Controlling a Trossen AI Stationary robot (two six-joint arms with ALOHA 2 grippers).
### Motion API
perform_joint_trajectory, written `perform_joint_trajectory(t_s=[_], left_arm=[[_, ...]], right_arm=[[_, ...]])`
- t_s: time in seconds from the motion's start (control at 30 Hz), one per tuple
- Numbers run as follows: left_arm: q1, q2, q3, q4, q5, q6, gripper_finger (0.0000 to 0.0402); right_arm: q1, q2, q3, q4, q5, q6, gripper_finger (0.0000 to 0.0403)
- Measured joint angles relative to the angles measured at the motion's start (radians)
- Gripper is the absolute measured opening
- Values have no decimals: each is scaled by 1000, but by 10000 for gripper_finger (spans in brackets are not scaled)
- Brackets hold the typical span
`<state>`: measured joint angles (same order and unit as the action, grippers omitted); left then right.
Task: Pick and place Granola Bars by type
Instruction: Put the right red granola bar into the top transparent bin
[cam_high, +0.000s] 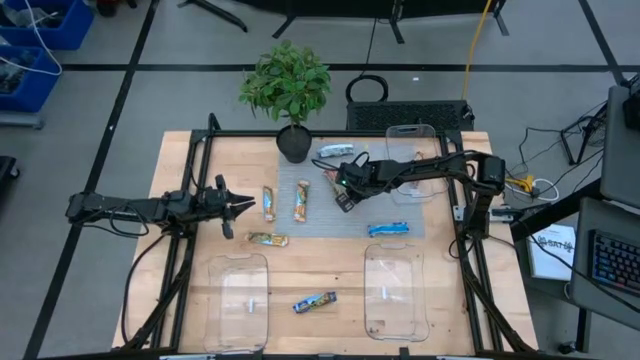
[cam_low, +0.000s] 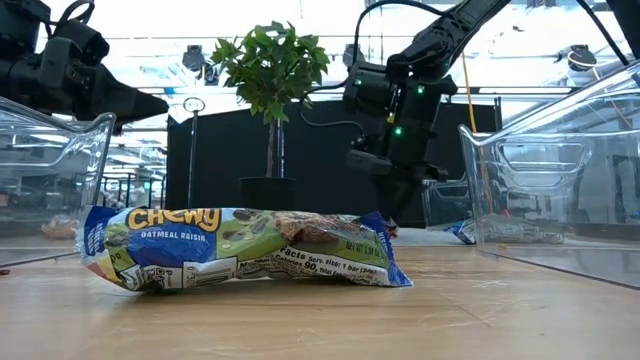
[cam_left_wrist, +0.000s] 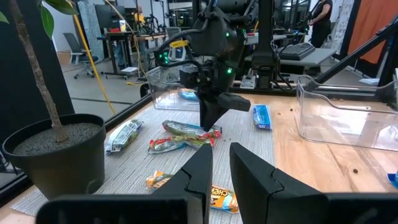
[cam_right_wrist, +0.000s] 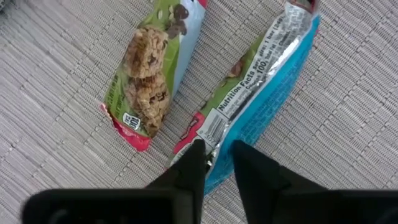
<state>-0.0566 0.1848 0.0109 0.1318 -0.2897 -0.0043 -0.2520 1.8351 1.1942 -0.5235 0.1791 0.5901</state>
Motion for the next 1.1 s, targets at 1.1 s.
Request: perform_joint_trajectory(t_s=[1.1], left_arm=[[0,0,0,0,0,-1,63]], right_arm=[[91,-212,0,84,156,-202,0]])
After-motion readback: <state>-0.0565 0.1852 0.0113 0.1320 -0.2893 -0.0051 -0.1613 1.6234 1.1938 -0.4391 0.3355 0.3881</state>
